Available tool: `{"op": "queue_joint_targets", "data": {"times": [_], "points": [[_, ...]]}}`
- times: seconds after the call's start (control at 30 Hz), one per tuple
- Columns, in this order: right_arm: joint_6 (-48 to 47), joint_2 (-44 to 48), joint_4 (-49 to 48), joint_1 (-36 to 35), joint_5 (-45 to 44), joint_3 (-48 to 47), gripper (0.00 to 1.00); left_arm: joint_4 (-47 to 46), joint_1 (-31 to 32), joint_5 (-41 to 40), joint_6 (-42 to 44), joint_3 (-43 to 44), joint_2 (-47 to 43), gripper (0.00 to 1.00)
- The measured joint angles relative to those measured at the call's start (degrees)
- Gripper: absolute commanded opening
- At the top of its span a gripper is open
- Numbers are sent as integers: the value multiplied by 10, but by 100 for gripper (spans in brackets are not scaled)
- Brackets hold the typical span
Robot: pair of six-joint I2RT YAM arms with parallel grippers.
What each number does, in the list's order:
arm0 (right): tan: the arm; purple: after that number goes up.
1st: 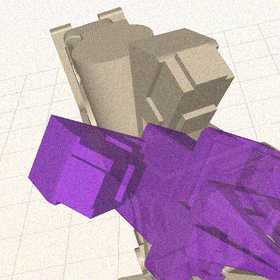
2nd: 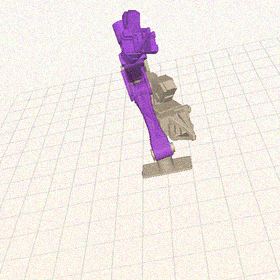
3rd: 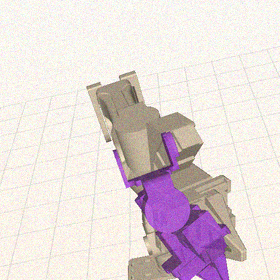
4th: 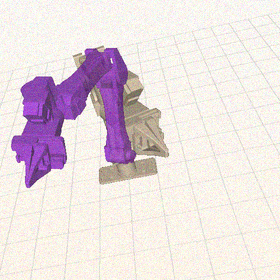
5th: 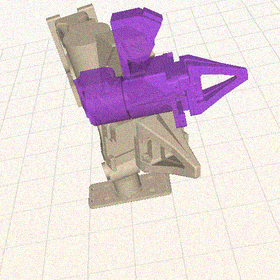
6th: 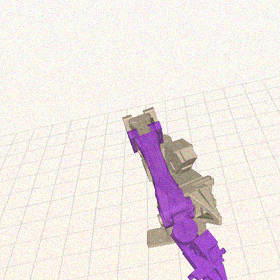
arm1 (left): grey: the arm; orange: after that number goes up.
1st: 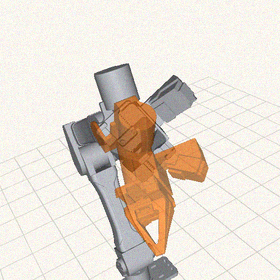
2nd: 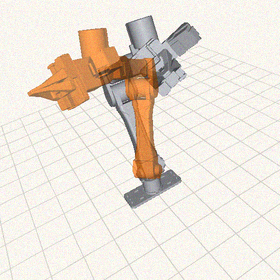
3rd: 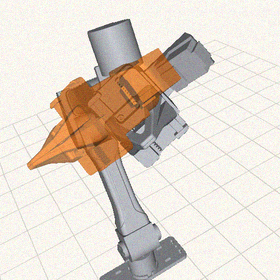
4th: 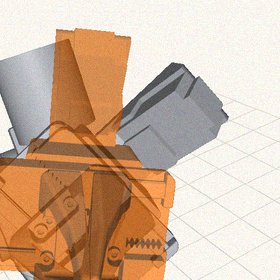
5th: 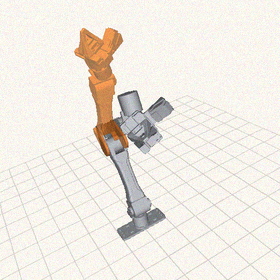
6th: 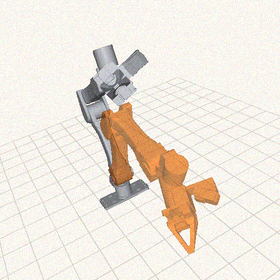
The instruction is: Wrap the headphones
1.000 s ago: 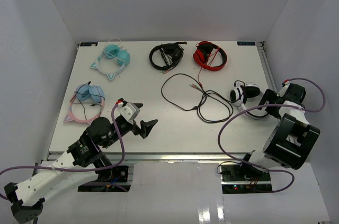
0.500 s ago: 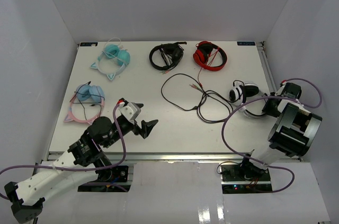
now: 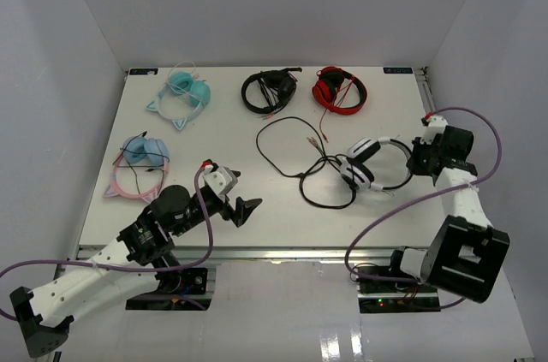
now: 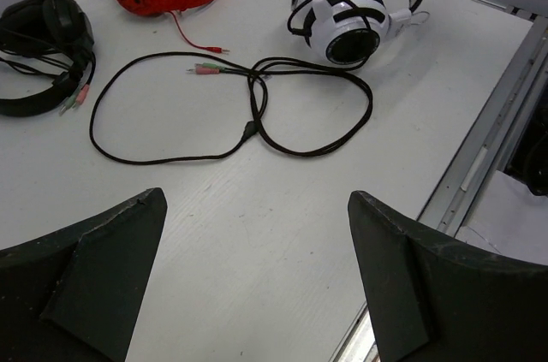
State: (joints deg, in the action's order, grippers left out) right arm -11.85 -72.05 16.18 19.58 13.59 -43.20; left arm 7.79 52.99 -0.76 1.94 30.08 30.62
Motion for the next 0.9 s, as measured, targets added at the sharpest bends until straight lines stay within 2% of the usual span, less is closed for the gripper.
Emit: {"op": "queue_joint_targets", "data": {"times": [0.17,0.27,0.33,0.5,0.63,0.77,0.9], "points": [[-61,121,6,-194,-10,-7,8,-34,0,46,2,-26,-2,98],[-83,134,20,-293,-17,-39,8,-55,0,77,6,-43,-6,98],[-94,123,32,-327,-24,-75,8,-79,0,107,11,-61,-14,98],[-109,78,36,-376,-87,-174,8,-137,0,177,26,-104,-34,98],[-94,60,29,-397,-126,-250,8,-194,0,198,43,-124,-13,98],[-46,51,24,-398,-128,-319,8,-275,0,206,61,-139,60,98],[-1,43,21,-397,-117,-365,8,-391,0,205,70,-145,178,98]]}}
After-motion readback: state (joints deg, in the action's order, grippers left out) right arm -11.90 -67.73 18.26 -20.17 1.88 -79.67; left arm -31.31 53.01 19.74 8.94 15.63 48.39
